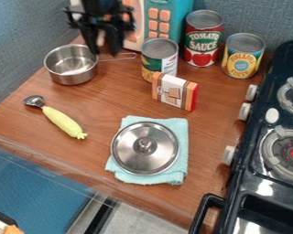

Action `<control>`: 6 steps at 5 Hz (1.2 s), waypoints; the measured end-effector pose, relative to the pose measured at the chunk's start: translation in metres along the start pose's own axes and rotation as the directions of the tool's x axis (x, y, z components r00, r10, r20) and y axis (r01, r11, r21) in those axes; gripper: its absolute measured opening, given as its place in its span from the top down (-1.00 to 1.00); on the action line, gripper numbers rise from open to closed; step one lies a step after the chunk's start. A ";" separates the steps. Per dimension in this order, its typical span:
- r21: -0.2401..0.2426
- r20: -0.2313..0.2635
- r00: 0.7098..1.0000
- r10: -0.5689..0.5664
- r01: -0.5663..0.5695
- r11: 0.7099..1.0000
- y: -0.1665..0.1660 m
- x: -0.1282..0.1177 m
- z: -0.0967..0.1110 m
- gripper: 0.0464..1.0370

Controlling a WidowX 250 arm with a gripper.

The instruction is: Put the brown thing in silver pot

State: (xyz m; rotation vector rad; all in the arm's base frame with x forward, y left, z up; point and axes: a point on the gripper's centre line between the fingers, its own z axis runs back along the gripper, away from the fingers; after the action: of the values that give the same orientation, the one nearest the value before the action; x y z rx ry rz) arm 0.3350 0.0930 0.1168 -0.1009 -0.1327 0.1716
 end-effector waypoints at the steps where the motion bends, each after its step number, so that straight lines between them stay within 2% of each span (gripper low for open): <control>1: 0.007 -0.002 0.998 0.061 -0.061 0.998 0.025 0.018 -0.006 0.17; 4: 0.022 -0.026 0.984 0.175 -0.175 0.984 0.071 0.046 -0.021 0.17; 6: 0.090 -0.079 0.967 0.241 -0.234 0.968 0.101 0.044 -0.042 0.18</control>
State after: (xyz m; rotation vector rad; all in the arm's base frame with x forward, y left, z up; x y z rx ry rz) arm 0.3676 0.1964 0.0698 -0.0438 -0.0238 0.4112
